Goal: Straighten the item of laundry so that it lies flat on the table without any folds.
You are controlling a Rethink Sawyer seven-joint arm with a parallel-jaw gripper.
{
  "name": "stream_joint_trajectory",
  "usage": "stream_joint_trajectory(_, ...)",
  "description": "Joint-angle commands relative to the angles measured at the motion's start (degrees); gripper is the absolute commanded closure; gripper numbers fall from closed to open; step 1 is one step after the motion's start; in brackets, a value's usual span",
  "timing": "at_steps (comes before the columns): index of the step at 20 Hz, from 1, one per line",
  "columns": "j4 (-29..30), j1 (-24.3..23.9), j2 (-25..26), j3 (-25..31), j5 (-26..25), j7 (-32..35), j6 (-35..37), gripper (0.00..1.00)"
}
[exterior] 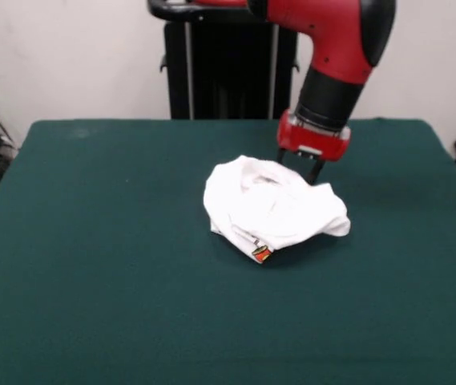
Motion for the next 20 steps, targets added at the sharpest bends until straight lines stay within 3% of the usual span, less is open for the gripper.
stream_joint_trajectory(1,-6.2,0.6,5.5,2.5,5.1,14.1,-6.3,0.00)
stream_joint_trajectory(8,-5.5,-0.7,-0.7,3.8,4.3,11.6,5.1,0.00)
stream_joint_trajectory(11,-4.1,-5.0,-4.3,8.4,2.1,9.6,10.6,0.00)
stream_joint_trajectory(14,-3.3,-5.7,-7.4,9.0,1.2,8.4,14.7,0.00)
stream_joint_trajectory(20,-3.8,-6.6,-8.7,9.4,0.5,7.9,17.6,0.00)
